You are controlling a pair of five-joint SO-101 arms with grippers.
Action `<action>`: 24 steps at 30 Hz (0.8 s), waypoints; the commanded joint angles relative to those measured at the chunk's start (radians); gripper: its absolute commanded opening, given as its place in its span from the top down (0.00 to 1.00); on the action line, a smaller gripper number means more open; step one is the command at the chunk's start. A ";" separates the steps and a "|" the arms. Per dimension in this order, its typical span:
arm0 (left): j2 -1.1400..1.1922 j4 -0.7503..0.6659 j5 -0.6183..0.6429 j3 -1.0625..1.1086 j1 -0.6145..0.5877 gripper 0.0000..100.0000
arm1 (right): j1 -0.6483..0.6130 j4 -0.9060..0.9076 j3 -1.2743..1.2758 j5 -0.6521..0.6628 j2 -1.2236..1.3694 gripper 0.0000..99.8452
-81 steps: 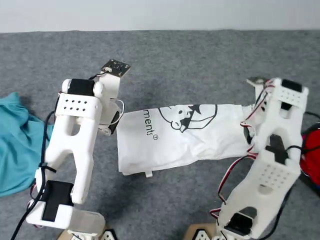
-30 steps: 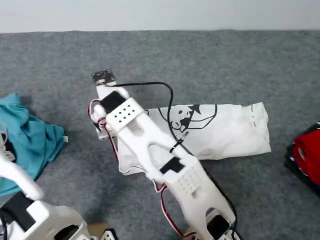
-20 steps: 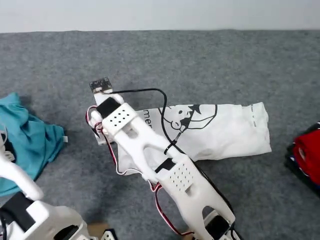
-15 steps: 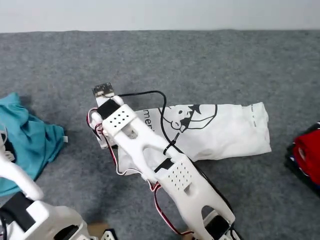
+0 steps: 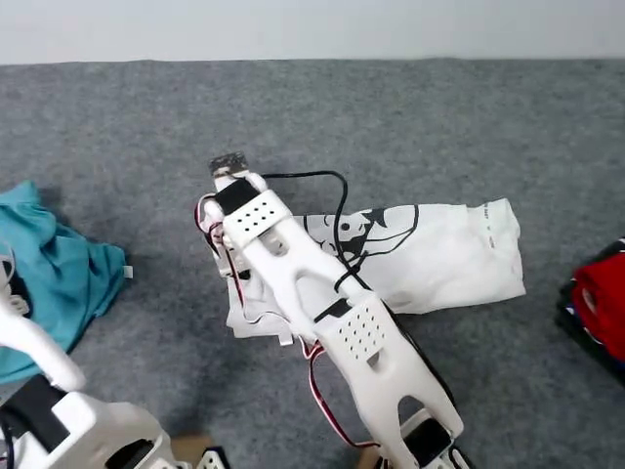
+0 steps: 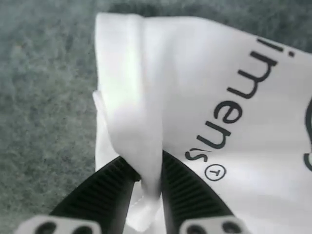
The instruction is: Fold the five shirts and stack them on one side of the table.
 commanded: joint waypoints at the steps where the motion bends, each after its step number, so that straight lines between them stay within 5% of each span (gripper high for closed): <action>1: -0.040 0.009 0.000 -0.030 0.000 1.00 | 0.031 0.002 -0.055 0.009 -0.025 0.96; 7: -0.046 -0.028 0.040 0.031 0.002 1.00 | -0.016 0.004 -0.069 0.011 -0.033 0.95; 15: -0.049 -0.041 0.043 0.079 0.002 1.00 | -0.116 0.059 -0.213 0.005 -0.047 0.68; 24: -0.049 -0.041 0.046 0.077 0.000 1.00 | -0.133 -0.002 -0.218 0.011 0.042 0.76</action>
